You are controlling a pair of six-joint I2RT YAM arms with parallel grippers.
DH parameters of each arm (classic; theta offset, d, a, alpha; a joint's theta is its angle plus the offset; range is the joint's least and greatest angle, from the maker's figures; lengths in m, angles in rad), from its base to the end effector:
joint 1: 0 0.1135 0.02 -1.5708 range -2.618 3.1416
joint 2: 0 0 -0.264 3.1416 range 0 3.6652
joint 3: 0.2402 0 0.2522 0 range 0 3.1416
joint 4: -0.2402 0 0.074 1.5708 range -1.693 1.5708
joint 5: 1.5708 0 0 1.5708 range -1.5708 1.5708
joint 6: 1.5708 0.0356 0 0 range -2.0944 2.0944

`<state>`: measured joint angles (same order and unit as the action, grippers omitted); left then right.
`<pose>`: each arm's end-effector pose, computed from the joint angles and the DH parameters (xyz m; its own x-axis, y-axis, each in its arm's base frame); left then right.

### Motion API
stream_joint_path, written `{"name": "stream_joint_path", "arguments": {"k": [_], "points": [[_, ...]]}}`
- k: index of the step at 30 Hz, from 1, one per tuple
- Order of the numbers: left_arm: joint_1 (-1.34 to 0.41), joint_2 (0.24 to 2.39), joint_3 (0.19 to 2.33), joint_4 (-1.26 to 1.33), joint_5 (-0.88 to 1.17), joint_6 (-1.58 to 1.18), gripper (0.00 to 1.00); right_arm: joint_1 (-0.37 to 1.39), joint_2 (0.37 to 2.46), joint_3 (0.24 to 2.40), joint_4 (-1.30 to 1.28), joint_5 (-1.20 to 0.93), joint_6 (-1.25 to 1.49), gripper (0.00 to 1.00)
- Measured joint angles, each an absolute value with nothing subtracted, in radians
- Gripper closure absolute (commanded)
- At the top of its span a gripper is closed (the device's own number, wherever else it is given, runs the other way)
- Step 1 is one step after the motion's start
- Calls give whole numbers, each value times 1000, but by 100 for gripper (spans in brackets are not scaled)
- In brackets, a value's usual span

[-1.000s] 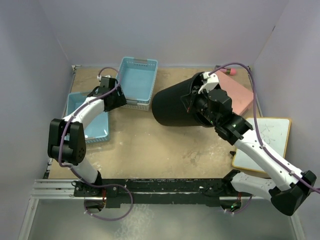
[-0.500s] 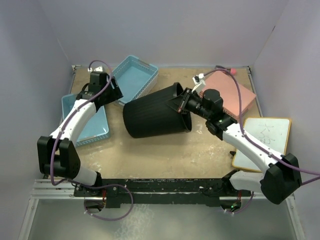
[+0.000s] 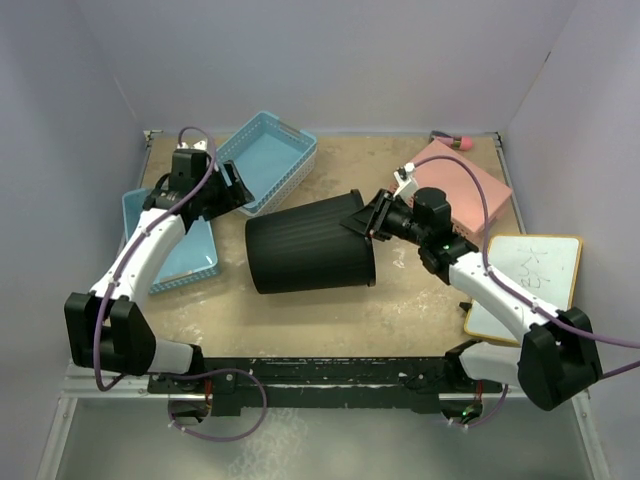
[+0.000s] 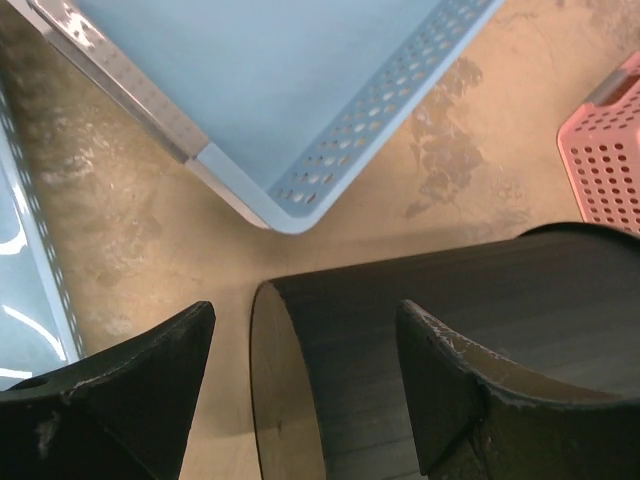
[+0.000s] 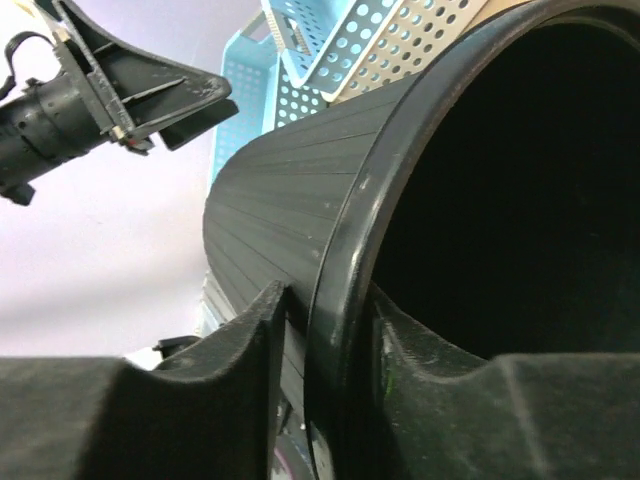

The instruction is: Turn the large container upside down

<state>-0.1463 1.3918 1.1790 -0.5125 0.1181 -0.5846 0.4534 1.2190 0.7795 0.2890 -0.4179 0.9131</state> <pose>0.3030 -0.0489 0.3077 -0.6753 -0.4544 -0.5809 -0.1687 0.8619 -0.4781 0.2468 0.1363 0.2954 -0.6847 0.4710 -0.5562 -0.3585 0.4468 0.8197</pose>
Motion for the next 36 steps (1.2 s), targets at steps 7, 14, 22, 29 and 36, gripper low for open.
{"name": "stream_joint_path", "arguments": {"k": [7, 14, 22, 29, 36], "points": [[-146, 1320, 1129, -559, 187, -609, 29, 438, 1217, 828, 128, -395, 770, 26], [-146, 1256, 1105, -597, 230, -630, 28, 439, 1212, 943, -82, -300, 611, 21], [-146, 1237, 1013, -582, 316, -701, 27, 438, 1166, 995, -221, -225, 513, 28], [-146, 1237, 994, -537, 372, -745, 27, 438, 1144, 1004, -258, -200, 489, 40], [-146, 1237, 994, -499, 425, -774, 27, 438, 1117, 1018, -281, -167, 471, 73]]}}
